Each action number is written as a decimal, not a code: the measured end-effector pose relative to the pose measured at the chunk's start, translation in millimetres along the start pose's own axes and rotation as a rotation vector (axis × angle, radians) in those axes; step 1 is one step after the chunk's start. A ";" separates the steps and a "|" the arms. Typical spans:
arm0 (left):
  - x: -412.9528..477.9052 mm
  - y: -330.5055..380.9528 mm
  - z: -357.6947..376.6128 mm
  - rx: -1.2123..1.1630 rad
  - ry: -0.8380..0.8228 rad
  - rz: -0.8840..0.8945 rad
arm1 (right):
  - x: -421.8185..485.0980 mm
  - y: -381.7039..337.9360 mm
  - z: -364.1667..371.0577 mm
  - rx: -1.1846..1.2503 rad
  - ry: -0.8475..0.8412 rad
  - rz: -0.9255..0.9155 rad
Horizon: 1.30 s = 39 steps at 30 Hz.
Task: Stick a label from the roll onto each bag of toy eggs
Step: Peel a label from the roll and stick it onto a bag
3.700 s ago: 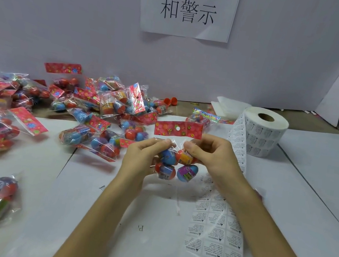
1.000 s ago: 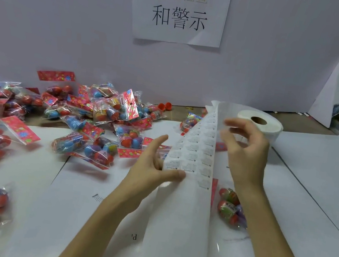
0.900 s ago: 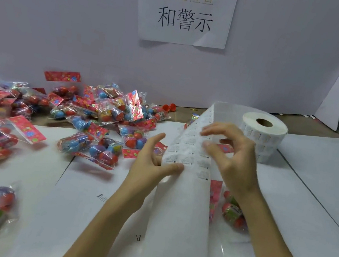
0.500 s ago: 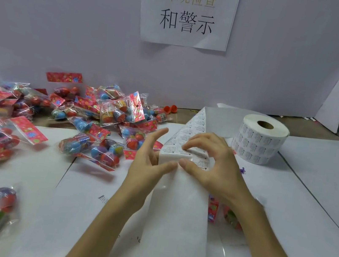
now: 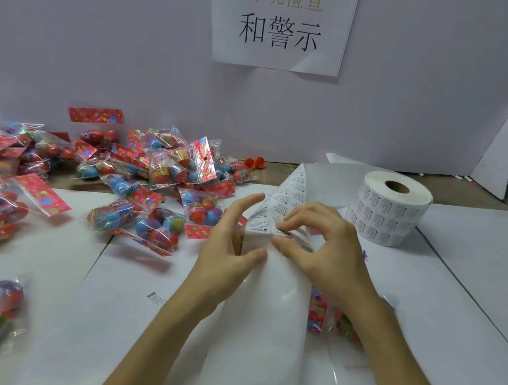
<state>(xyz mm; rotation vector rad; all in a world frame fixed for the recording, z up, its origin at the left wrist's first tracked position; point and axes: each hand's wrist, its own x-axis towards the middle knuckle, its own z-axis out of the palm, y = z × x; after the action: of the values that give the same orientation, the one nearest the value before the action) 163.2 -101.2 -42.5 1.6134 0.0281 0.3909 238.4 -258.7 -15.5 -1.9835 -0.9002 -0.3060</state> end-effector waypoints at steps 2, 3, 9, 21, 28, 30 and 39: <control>0.7 -0.8 0.4 0.011 -0.005 0.005 | -0.1 0.1 -0.4 0.003 0.003 -0.003; 0.7 -0.7 0.7 0.010 -0.010 0.008 | -0.2 0.1 -0.5 0.003 0.002 -0.004; 0.1 -0.8 3.2 -0.014 -0.052 0.003 | 2.3 3.7 -1.3 0.026 0.075 0.035; -12.5 8.3 5.6 0.237 -0.714 -0.259 | 7.5 12.6 -12.9 0.246 0.375 0.164; -11.4 8.4 -0.9 0.247 -0.717 -0.257 | 7.0 6.3 -6.3 0.212 0.303 0.133; -8.0 6.1 1.5 0.171 -0.496 -0.203 | 5.7 4.0 -2.6 0.206 0.257 0.127; -0.9 12.5 -3.8 -0.220 -0.120 -0.132 | 0.7 -0.4 9.3 0.125 0.131 0.069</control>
<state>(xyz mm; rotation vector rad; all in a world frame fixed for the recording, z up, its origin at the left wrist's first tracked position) 158.6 -98.9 -30.4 1.4058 0.0009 0.1875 237.4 -250.6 -20.0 -1.8527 -0.7484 -0.3285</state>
